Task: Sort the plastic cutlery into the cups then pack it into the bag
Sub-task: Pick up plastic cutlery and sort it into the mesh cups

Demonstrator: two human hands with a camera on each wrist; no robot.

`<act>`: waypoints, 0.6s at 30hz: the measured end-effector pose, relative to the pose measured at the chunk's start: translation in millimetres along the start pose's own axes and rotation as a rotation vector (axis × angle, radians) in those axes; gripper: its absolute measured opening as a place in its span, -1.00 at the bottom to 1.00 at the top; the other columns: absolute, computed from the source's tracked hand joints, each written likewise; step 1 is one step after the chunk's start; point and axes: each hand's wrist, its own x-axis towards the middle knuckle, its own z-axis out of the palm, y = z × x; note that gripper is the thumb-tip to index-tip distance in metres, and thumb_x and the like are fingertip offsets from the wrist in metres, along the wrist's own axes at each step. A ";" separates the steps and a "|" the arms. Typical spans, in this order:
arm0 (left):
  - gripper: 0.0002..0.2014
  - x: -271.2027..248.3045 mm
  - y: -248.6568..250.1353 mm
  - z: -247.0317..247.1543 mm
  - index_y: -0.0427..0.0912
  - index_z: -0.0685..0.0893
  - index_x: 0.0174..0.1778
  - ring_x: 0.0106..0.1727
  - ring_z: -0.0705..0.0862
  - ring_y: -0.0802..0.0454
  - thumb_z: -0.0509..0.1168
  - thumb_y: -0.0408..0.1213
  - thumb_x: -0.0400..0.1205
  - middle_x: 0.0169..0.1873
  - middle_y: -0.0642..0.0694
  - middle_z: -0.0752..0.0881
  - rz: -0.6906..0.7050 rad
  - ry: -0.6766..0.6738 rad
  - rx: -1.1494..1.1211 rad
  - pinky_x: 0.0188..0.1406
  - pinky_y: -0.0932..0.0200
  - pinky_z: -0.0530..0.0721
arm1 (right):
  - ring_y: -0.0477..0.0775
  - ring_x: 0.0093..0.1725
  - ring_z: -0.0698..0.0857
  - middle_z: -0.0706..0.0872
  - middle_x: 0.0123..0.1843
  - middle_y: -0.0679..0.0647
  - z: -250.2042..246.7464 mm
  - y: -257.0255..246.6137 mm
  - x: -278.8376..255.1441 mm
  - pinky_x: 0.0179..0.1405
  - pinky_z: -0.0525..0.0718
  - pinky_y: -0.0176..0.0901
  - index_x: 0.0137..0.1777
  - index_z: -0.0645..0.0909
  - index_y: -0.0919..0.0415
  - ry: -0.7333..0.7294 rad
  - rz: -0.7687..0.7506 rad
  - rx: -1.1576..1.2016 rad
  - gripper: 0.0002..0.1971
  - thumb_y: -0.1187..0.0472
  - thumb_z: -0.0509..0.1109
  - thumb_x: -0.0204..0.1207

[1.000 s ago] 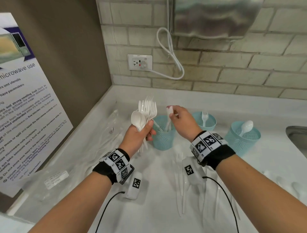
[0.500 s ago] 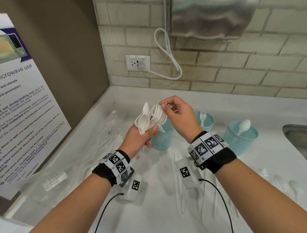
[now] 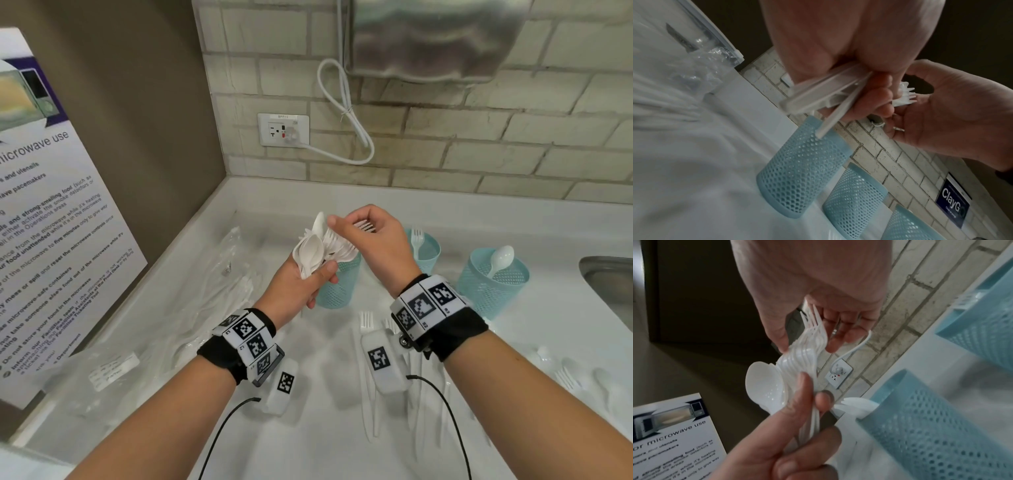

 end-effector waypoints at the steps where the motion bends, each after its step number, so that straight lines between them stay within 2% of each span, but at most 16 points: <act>1: -0.83 0.1 0.0 -0.6 -0.27 0.56 0.09 -0.60 0.41 0.18 0.30 -0.26 0.66 -0.31 -0.03 0.70 -0.007 0.005 0.000 -0.64 0.25 0.46 | -0.07 -0.31 0.57 0.59 -0.34 -0.05 -1.0 -1.2 0.9 -0.24 0.57 -0.25 -0.16 0.65 0.10 -0.015 -0.021 -0.019 -0.81 0.09 0.59 0.34; 3: -0.78 0.5 0.3 -1.7 -0.30 0.55 0.16 -0.60 0.43 0.19 0.31 -0.27 0.66 -0.30 -0.03 0.70 -0.013 0.015 -0.001 -0.65 0.26 0.45 | -0.05 -0.22 0.58 0.58 -0.26 -0.02 -3.1 -2.9 2.4 -0.13 0.58 -0.23 -0.08 0.72 0.04 -0.064 -0.088 -0.113 -0.85 0.25 0.53 0.38; 5: -0.77 0.0 0.6 -2.2 -0.25 0.53 0.22 -0.58 0.48 0.26 0.30 -0.31 0.66 -0.28 -0.04 0.67 -0.011 0.019 -0.009 -0.65 0.27 0.44 | -0.10 -0.10 0.59 0.57 -0.13 0.00 -4.9 -4.9 2.9 0.03 0.56 -0.30 -0.05 0.76 0.00 -0.093 -0.152 -0.238 -0.76 0.34 0.44 0.38; 7: -0.83 -1.0 -0.3 -1.8 -0.13 0.55 0.17 -0.58 0.49 0.26 0.29 -0.30 0.67 -0.29 -0.03 0.67 -0.012 0.014 -0.013 -0.64 0.27 0.43 | -0.18 -0.10 0.57 0.57 -0.14 -0.03 -4.8 -6.2 3.0 0.00 0.51 -0.39 0.00 0.76 0.03 -0.122 -0.178 -0.300 -0.73 0.37 0.40 0.40; 9: -0.91 -2.0 -1.5 -0.7 -0.08 0.56 0.08 -0.59 0.43 0.22 0.28 -0.26 0.68 -0.32 0.01 0.68 -0.005 0.013 -0.013 -0.63 0.25 0.41 | -0.17 -0.12 0.57 0.58 -0.16 -0.05 -3.0 -5.9 3.4 -0.07 0.49 -0.39 0.01 0.76 0.05 -0.153 -0.180 -0.359 -0.76 0.33 0.40 0.42; 10: -0.91 -2.4 -1.1 -0.4 -0.12 0.56 0.07 -0.60 0.40 0.21 0.26 -0.23 0.69 -0.34 0.03 0.67 0.001 0.018 -0.015 -0.64 0.25 0.40 | -0.13 -0.10 0.57 0.59 -0.15 -0.03 -2.1 -5.6 3.9 -0.09 0.48 -0.36 -0.01 0.76 0.08 -0.167 -0.168 -0.389 -0.82 0.28 0.43 0.43; 11: -0.87 -3.0 -0.2 -0.5 -0.17 0.55 0.07 -0.60 0.38 0.20 0.24 -0.20 0.69 -0.37 0.06 0.66 0.006 0.023 -0.017 -0.65 0.26 0.39 | -0.09 -0.08 0.57 0.60 -0.11 0.00 -2.1 -6.0 4.0 -0.11 0.47 -0.34 -0.04 0.75 0.13 -0.186 -0.159 -0.409 -0.88 0.21 0.47 0.44; 13: -0.80 -3.1 1.7 -1.5 -0.24 0.54 0.08 -0.61 0.36 0.19 0.22 -0.16 0.70 -0.43 0.10 0.64 0.010 0.024 -0.020 -0.67 0.27 0.38 | -0.07 -0.08 0.58 0.64 -0.08 0.04 -3.1 -3.9 5.5 -0.11 0.47 -0.30 -0.08 0.70 0.19 -0.222 -0.144 -0.403 -0.87 0.14 0.48 0.47; 15: -0.78 -3.1 2.4 -3.4 -0.22 0.54 0.07 -0.60 0.35 0.17 0.21 -0.12 0.70 -0.41 0.07 0.64 0.014 0.021 -0.034 -0.67 0.27 0.37 | -0.06 -0.10 0.60 0.66 -0.13 0.00 -2.0 -4.4 7.1 0.01 0.52 -0.18 -0.11 0.62 0.08 -0.231 -0.120 -0.307 -0.94 0.13 0.42 0.52; 17: -0.80 -2.8 2.4 -5.3 -0.19 0.54 0.04 -0.59 0.34 0.16 0.21 -0.11 0.69 -0.35 -0.01 0.64 0.013 0.014 -0.047 -0.64 0.25 0.36 | -0.01 -0.03 0.65 0.68 -0.17 -0.14 0.1 -5.7 9.5 0.23 0.54 0.12 -0.17 0.55 -0.19 -0.152 -0.115 -0.251 -0.96 -0.04 0.34 0.50; 18: -0.80 -2.5 1.9 -5.8 -0.18 0.54 0.03 -0.59 0.34 0.16 0.21 -0.11 0.70 -0.33 -0.03 0.64 0.009 0.010 -0.046 -0.63 0.25 0.36 | 0.03 0.04 0.66 0.69 -0.19 -0.25 0.2 -7.6 11.6 0.32 0.48 0.26 -0.20 0.52 -0.30 -0.090 -0.121 -0.255 -0.96 -0.14 0.28 0.45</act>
